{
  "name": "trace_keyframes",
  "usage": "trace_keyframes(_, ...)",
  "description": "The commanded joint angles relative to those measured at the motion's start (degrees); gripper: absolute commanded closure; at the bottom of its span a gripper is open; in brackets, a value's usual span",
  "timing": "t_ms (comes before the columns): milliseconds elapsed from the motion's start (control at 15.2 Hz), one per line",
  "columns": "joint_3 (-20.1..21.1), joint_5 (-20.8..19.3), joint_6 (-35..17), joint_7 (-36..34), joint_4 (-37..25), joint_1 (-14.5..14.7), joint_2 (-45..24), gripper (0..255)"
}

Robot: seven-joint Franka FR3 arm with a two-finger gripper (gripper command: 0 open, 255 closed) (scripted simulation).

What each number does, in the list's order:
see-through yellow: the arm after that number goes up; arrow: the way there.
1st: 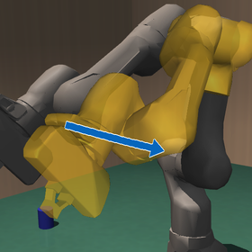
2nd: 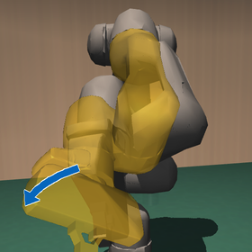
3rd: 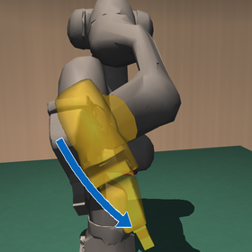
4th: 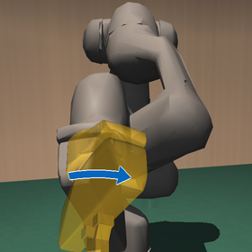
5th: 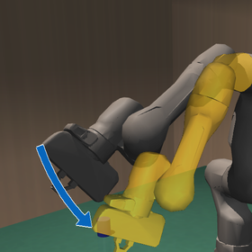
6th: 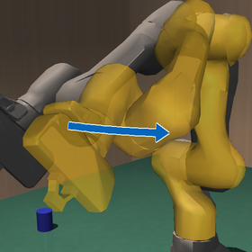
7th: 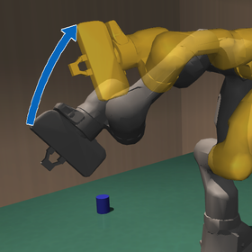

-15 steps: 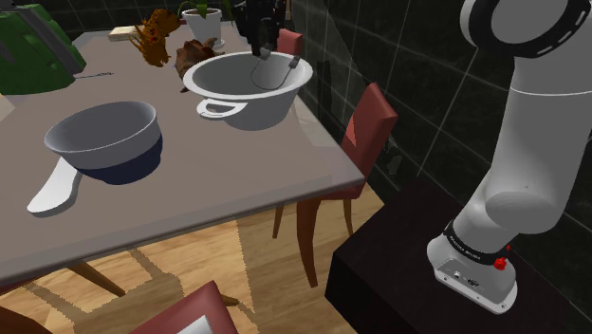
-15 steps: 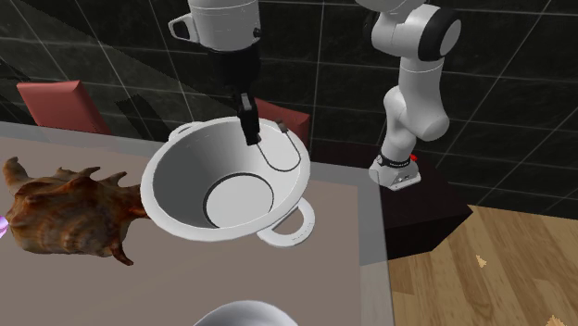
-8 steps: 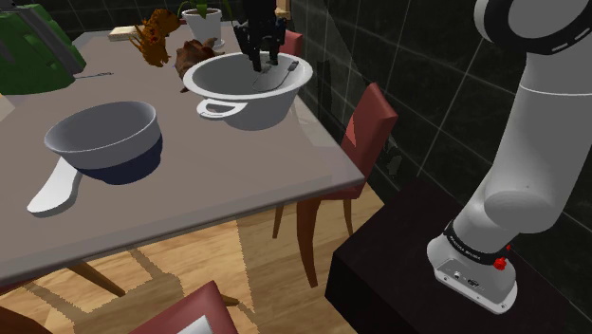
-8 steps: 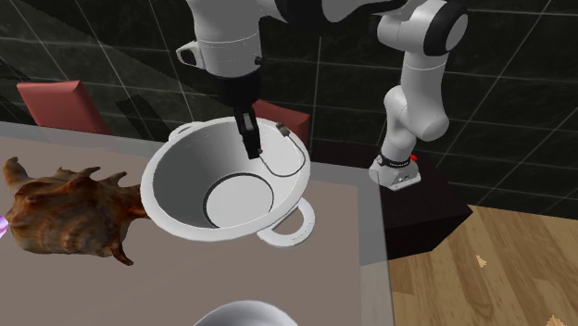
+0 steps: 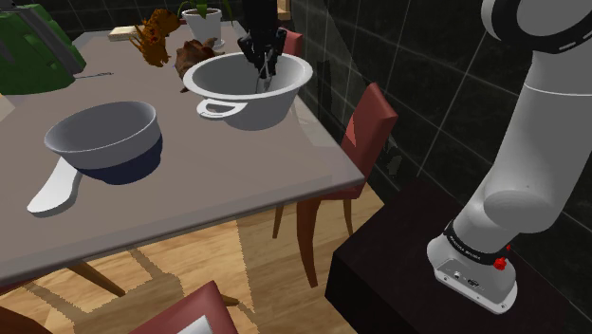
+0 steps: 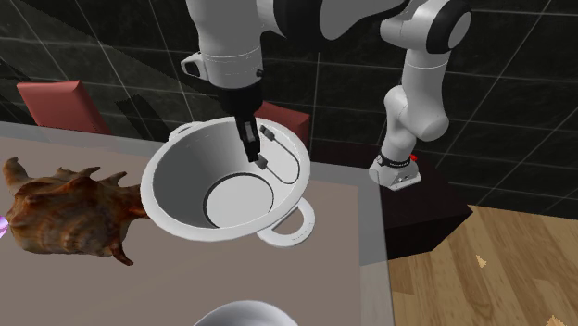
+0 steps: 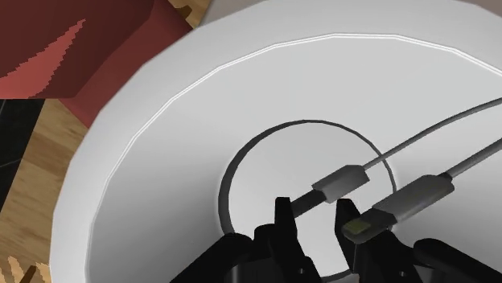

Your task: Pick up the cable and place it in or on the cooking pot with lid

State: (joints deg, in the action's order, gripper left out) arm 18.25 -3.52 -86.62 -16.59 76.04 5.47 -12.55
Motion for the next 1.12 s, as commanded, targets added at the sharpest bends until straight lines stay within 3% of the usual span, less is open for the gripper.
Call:
trace_keyframes(0,0.08,0.05,0.10,0.04,0.00,0.08,-0.05,255)
trace_keyframes(66,0.07,0.05,0.10,0.04,0.00,0.08,-0.05,255)
trace_keyframes(132,0.07,0.05,0.05,0.03,0.06,0.08,-0.05,0)
trace_keyframes(462,0.07,0.05,0.10,0.04,0.00,0.08,-0.05,0)
trace_keyframes(726,0.34,-1.54,9.81,-0.54,-14.20,1.66,-4.72,0)
trace_keyframes(1056,0.31,-1.53,9.82,-0.53,-14.20,1.69,-4.72,0)
